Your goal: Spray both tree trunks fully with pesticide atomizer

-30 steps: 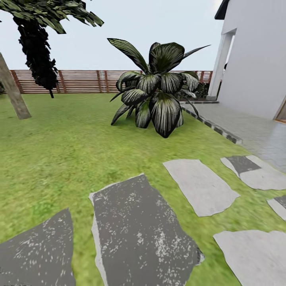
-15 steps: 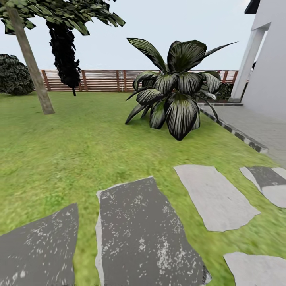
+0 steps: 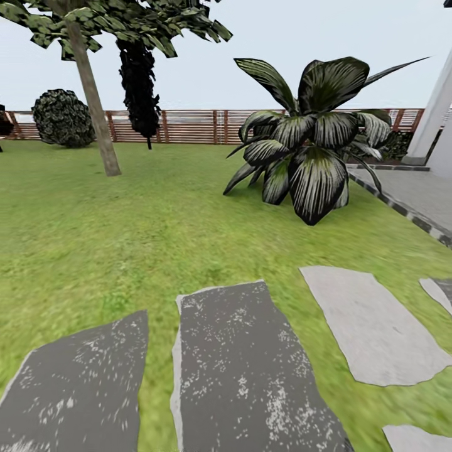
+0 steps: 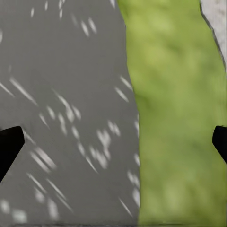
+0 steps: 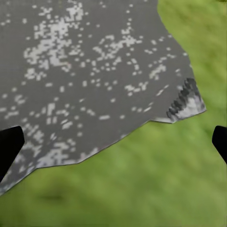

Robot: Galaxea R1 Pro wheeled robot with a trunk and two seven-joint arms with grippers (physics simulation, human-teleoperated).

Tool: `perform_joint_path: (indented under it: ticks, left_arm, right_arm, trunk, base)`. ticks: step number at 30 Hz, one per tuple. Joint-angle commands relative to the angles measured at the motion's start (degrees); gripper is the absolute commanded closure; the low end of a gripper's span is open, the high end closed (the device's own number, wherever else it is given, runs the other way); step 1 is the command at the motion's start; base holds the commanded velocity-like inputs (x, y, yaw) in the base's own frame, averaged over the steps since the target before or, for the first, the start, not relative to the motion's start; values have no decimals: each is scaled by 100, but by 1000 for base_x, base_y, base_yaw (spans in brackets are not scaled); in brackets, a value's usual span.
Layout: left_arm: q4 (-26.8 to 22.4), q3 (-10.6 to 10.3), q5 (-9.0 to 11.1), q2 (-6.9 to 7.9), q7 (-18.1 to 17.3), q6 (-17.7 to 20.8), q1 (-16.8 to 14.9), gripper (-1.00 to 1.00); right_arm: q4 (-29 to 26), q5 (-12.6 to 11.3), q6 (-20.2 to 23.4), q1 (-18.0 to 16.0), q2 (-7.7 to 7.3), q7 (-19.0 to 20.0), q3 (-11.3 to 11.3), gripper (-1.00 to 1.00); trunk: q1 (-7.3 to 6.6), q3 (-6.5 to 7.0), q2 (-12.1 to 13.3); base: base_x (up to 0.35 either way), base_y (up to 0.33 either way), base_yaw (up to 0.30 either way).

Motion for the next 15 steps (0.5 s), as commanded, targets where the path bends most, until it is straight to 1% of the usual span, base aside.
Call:
perform_joint_path:
  ticks: [1, 15]
  left_arm:
    - [9, -3, 60, -5, -5, -18, -4, -100]
    - [9, -2, 62, -7, -14, -27, -4, -100]
  right_arm:
    - [2, 2, -16, -1, 0, 2, -9, -100]
    - [2, 0, -9, -1, 9, 10, -9, -100]
  trunk:
    - [-1, -5, -2]
    - [-1, -5, -2]
  base:
    - [0, 0, 278]
    - [0, 0, 278]
